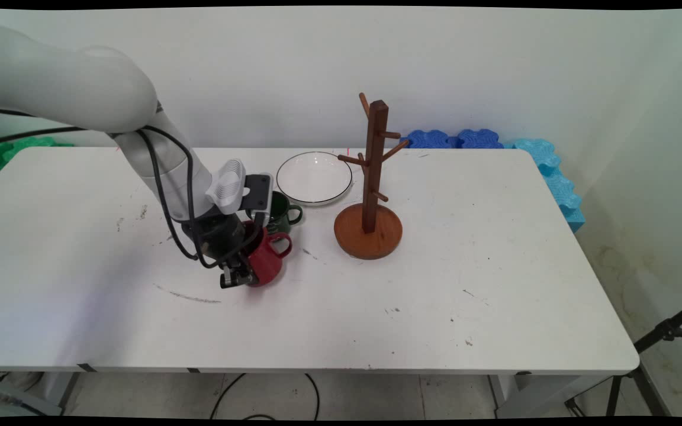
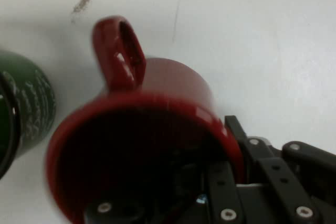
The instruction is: Place the picked object on the table
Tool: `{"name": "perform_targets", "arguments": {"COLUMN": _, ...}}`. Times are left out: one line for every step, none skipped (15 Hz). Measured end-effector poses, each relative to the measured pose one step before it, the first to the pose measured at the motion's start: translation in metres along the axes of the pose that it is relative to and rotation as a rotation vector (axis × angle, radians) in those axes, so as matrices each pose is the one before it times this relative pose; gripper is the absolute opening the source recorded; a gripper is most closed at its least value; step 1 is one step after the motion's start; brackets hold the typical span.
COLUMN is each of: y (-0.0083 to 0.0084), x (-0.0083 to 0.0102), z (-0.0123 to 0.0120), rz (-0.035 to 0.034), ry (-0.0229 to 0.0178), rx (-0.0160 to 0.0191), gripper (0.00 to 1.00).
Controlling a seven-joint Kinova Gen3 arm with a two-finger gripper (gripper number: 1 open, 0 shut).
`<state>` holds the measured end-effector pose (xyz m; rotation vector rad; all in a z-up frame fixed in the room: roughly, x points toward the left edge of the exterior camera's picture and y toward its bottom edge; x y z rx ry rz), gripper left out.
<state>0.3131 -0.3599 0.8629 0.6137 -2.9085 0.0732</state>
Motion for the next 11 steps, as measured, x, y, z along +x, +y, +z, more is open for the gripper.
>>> {"name": "perform_targets", "arguments": {"y": -0.00002, "x": 0.00033, "z": 0.00164, "rz": -0.00117, "ry": 0.0014, "rx": 0.00084, "gripper": 1.0}}
{"name": "perform_targets", "arguments": {"y": 0.00008, "x": 0.00033, "z": 0.00137, "rz": -0.00096, "ry": 0.00176, "rx": 0.00058, "gripper": 1.0}}
{"name": "perform_targets", "arguments": {"y": 0.00031, "x": 0.00029, "z": 0.00098, "rz": -0.00075, "ry": 0.0027, "rx": -0.00071, "gripper": 1.0}}
{"name": "perform_targets", "arguments": {"y": 0.0003, "x": 0.00013, "z": 0.00048, "rz": -0.0003, "ry": 0.00177, "rx": -0.0005, "gripper": 1.0}}
{"name": "perform_targets", "arguments": {"y": 0.00053, "x": 0.00035, "z": 0.00053, "rz": 0.00025, "ry": 0.00262, "rx": -0.00071, "gripper": 1.0}}
{"name": "perform_targets", "arguments": {"y": 0.00032, "x": 0.00032, "z": 0.0002, "rz": 0.00027, "ry": 0.00189, "rx": -0.0005, "gripper": 1.0}}
{"name": "perform_targets", "arguments": {"y": 0.00057, "x": 0.00035, "z": 0.00008, "rz": 0.00016, "ry": 0.00366, "rx": -0.00099, "gripper": 1.0}}
{"name": "perform_targets", "arguments": {"y": 0.00042, "x": 0.00021, "z": -0.00022, "rz": -0.00019, "ry": 0.00277, "rx": -0.00079, "gripper": 1.0}}
{"name": "perform_targets", "arguments": {"y": 0.00056, "x": 0.00047, "z": -0.00091, "rz": -0.00027, "ry": 0.00554, "rx": -0.00029, "gripper": 1.0}}
{"name": "perform_targets", "arguments": {"y": 0.00046, "x": 0.00036, "z": -0.00072, "rz": -0.00096, "ry": 0.0038, "rx": -0.00092, "gripper": 1.0}}
{"name": "perform_targets", "arguments": {"y": 0.00048, "x": 0.00061, "z": -0.0019, "rz": -0.00299, "ry": 0.00749, "rx": -0.00059, "gripper": 1.0}}
